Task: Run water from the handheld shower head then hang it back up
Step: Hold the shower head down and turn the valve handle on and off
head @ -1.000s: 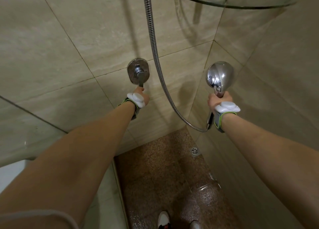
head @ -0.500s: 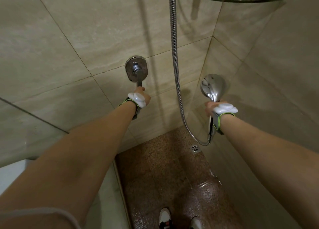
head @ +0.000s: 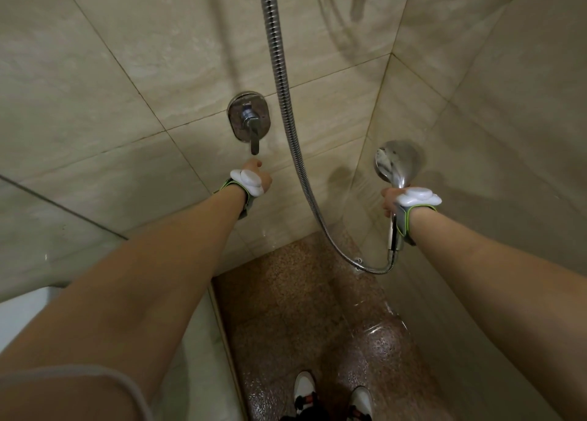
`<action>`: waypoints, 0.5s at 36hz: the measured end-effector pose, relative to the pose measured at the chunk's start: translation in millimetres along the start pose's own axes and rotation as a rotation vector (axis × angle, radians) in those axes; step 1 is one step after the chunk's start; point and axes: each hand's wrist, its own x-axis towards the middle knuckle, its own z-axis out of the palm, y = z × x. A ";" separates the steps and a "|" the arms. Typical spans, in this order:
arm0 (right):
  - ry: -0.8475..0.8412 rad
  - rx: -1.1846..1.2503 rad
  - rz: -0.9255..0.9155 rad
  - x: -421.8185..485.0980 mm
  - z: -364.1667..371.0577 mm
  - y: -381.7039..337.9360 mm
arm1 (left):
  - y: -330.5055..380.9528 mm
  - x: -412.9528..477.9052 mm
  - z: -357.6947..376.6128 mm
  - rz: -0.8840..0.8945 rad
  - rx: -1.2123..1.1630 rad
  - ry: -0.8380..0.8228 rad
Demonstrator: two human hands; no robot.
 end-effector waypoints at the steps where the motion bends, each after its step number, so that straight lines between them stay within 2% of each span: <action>1: 0.004 0.007 0.010 3.0 1.6 0.9 | -1.5 0.2 -0.2 0.002 0.004 -0.002; 6: 0.034 0.192 0.120 41.8 18.6 22.8 | -6.6 -2.5 -1.0 -0.013 -0.004 -0.008; 11: 0.067 0.328 0.160 161.5 59.1 96.7 | -11.0 -2.7 -2.7 -0.005 0.003 -0.008; 13: 0.087 0.370 0.156 142.6 53.7 83.6 | -12.2 -1.6 -2.6 -0.005 0.008 -0.006; 16: 0.157 0.415 0.174 45.6 23.7 21.2 | -12.8 0.6 -3.6 -0.004 0.025 -0.006; 18: 0.225 0.446 0.203 11.3 13.0 1.1 | -12.8 2.8 -4.9 -0.008 0.037 -0.003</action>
